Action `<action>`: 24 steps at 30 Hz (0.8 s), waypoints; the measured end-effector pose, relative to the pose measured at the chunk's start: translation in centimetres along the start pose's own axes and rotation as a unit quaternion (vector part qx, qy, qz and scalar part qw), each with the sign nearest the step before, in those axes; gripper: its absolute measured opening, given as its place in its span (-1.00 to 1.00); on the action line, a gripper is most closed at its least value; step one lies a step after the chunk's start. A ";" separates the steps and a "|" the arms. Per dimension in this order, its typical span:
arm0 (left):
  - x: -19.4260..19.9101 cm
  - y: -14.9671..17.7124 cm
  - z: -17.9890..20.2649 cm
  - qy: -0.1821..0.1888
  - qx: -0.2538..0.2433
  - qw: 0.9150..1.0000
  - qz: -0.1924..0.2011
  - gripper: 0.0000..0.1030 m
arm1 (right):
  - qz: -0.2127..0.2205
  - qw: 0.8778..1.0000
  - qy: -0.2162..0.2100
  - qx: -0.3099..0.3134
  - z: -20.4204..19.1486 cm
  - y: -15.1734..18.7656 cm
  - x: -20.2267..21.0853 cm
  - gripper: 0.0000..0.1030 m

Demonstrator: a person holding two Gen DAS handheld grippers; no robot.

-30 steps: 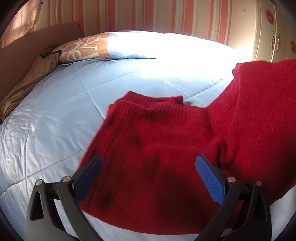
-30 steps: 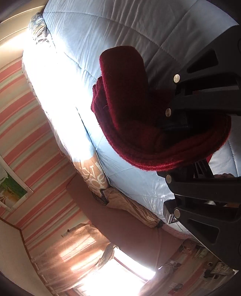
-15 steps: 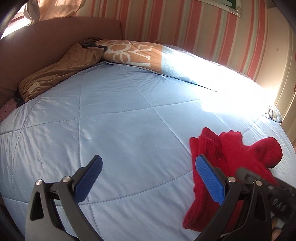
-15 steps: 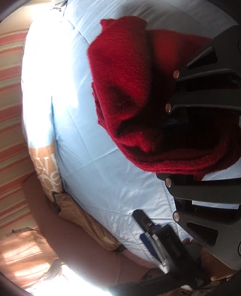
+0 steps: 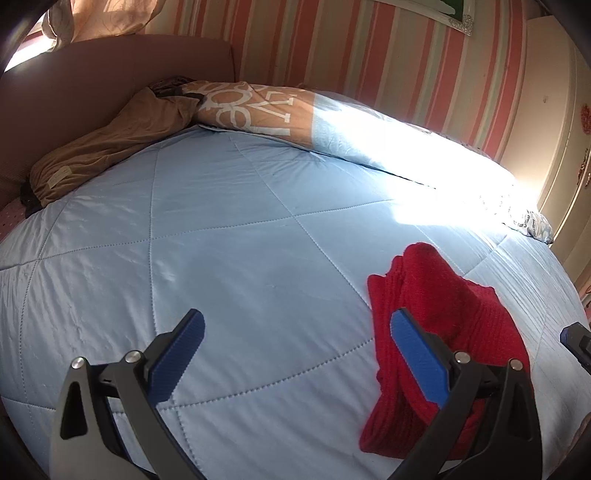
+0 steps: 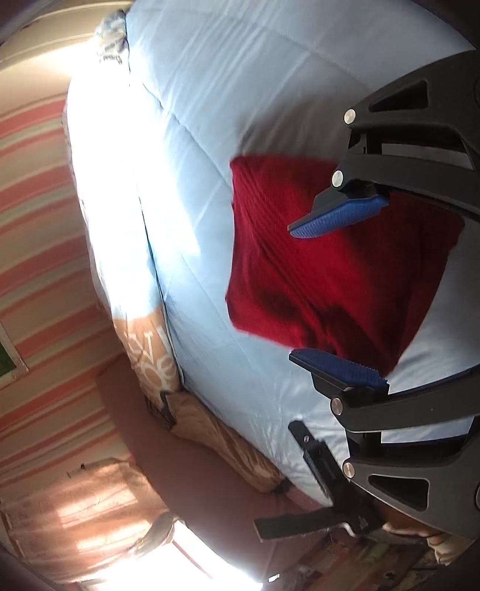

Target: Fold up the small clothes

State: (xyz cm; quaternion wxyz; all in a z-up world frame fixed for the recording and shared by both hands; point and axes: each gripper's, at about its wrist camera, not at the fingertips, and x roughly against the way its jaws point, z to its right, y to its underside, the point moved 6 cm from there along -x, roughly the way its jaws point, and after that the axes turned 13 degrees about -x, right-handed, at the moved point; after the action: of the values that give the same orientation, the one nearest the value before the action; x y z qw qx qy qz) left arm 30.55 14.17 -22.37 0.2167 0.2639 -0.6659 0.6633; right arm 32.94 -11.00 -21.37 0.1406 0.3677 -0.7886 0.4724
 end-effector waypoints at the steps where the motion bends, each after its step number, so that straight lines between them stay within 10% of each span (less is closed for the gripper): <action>1: 0.1 -0.1 1.0 0.010 -0.002 1.000 0.002 0.97 | 0.002 1.000 0.019 0.000 1.1 0.0 0.2 0.27; 12: 0.1 0.7 14.9 0.038 -0.168 0.985 0.002 0.97 | -0.003 0.996 0.052 -0.067 8.6 2.2 1.5 0.30; 18: 0.0 2.4 12.0 0.049 -0.120 0.992 0.007 0.96 | -0.002 0.997 0.040 -0.063 8.7 2.0 2.5 0.38; 21: -0.5 2.6 11.3 0.089 -0.118 0.989 -0.001 0.35 | 0.000 0.997 0.034 -0.069 9.1 1.9 2.9 0.40; 24: -0.7 2.8 11.7 0.085 -0.137 0.987 -0.013 0.28 | 0.004 0.996 0.033 -0.078 9.5 1.7 3.3 0.40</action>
State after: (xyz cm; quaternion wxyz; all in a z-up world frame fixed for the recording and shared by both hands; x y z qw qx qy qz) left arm 30.01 2.44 -25.31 0.3157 0.1831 -0.7262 0.5826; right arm 30.64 -20.09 -25.49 0.1929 0.3364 -0.8197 0.4215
